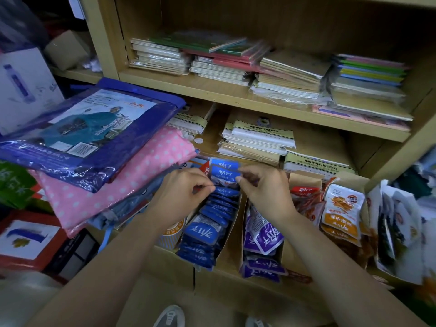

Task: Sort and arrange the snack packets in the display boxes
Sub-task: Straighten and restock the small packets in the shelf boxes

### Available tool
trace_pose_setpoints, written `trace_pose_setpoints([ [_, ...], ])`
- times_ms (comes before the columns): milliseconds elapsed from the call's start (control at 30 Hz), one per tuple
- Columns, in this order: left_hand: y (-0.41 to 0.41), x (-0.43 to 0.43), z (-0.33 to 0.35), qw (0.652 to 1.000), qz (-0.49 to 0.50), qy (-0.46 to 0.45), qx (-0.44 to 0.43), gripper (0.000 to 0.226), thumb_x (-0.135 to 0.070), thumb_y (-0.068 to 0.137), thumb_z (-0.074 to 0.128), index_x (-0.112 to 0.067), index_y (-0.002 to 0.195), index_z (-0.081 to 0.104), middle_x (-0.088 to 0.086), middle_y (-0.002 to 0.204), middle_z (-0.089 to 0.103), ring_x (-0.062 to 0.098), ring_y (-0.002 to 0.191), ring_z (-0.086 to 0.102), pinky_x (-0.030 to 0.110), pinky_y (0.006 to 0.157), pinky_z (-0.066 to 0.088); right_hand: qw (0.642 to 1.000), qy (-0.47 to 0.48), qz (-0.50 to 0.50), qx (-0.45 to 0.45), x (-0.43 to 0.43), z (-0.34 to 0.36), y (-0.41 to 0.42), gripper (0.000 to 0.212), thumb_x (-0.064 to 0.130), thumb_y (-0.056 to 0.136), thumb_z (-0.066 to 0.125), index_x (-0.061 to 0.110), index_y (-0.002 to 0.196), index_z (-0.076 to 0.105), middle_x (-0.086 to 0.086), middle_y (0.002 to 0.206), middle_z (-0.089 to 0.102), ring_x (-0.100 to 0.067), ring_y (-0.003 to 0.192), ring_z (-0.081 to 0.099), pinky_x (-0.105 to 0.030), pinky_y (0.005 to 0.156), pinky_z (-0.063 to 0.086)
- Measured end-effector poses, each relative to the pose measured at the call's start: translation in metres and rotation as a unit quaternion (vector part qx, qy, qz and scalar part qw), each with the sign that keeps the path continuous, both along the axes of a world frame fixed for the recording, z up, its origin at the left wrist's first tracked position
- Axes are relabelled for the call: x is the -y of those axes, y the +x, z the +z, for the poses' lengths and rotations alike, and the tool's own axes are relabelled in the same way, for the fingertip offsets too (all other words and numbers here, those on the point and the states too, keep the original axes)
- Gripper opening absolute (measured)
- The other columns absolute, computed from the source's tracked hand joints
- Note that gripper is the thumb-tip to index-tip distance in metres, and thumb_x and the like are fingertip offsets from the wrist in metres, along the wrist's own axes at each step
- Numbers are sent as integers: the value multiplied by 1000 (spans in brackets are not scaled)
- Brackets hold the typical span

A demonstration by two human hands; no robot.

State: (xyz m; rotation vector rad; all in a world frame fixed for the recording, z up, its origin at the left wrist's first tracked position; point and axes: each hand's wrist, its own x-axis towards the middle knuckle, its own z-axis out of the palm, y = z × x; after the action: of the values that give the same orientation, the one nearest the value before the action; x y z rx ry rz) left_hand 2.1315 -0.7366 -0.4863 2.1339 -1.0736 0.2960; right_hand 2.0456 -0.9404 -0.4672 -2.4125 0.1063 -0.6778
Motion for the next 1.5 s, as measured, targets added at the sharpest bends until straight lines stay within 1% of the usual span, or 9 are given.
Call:
trace_pose_setpoints([
  [100,1,1,1,999,-15,11,28,10,-18,90,74,-13,94,81,-4,98,76,9,86,68,37,76,59,998,1,49,39,-5,3,-3,25,13,90,74,18,114,75,13,98,69,4,84,64,-17,78,56],
  [367,-4,5,0,996,22,-79,41,7,-7,82,81,-12,87,83,-3,89,78,6,82,72,28,79,60,993,-32,31,109,-4,5,1,15,6,87,76,12,100,80,1,93,77,-8,84,70,-31,79,60],
  [600,-4,2,-10,989,49,-116,-72,15,-5,78,84,-12,88,76,-5,88,77,4,76,73,33,72,63,997,-53,56,-30,0,1,2,23,4,92,68,12,113,76,-3,109,76,-13,102,70,-35,94,57],
  [767,-10,-18,5,998,-3,-52,-43,24,-17,71,92,-18,85,72,-10,95,64,10,68,62,20,61,52,996,-9,78,32,-3,3,-21,29,16,88,76,14,117,74,1,100,64,-9,87,62,-27,78,56],
  [967,-26,-34,0,995,-12,102,14,44,-35,68,92,-36,103,65,-23,84,58,-12,68,57,27,61,51,981,-126,114,-91,-14,-10,-37,51,29,79,85,15,126,69,-1,120,58,-19,116,52,-34,99,47],
  [1033,-27,-29,-8,994,2,104,31,47,-30,68,92,-33,107,65,-16,80,64,-3,69,62,28,62,50,980,-136,104,-97,-16,-14,-38,53,29,79,85,14,127,68,-3,124,59,-20,118,53,-33,100,46],
  [1100,-24,-25,-15,993,-1,97,66,40,-27,68,92,-27,104,75,-6,77,70,18,71,68,30,61,53,984,-129,88,-85,-16,-17,-40,49,27,78,86,14,123,70,-3,123,63,-22,117,56,-37,99,49],
  [1233,-16,-19,-26,985,-27,77,149,13,-25,82,71,-17,84,81,2,66,69,25,64,65,37,49,53,988,-120,65,-75,-21,-22,-42,46,27,75,88,13,116,74,-6,124,67,-26,119,60,-46,102,51],
  [1500,-7,-19,-4,996,25,-38,74,11,-23,85,81,-12,89,81,-2,71,70,6,65,51,24,62,45,992,-99,71,13,-26,-16,-37,61,44,79,76,13,130,63,-9,136,58,-25,128,54,-41,106,48],
])
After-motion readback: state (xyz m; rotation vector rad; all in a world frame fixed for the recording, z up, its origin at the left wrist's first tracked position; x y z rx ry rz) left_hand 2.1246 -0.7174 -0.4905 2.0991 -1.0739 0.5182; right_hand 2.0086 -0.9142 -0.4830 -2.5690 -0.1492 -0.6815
